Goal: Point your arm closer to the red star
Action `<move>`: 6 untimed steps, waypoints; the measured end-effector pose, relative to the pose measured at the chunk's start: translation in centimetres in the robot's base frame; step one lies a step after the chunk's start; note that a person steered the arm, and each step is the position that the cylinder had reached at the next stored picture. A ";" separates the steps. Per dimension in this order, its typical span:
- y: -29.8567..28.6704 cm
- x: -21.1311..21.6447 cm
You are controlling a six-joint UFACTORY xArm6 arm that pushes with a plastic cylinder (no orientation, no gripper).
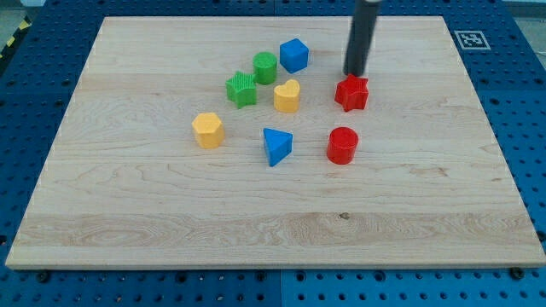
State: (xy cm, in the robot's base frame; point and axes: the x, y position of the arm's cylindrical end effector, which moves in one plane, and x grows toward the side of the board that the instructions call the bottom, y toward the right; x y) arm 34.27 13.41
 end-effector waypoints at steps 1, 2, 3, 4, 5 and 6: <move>6.8 2.2; 7.1 5.9; 6.0 8.0; 3.4 8.3; 3.2 8.3; 2.4 8.3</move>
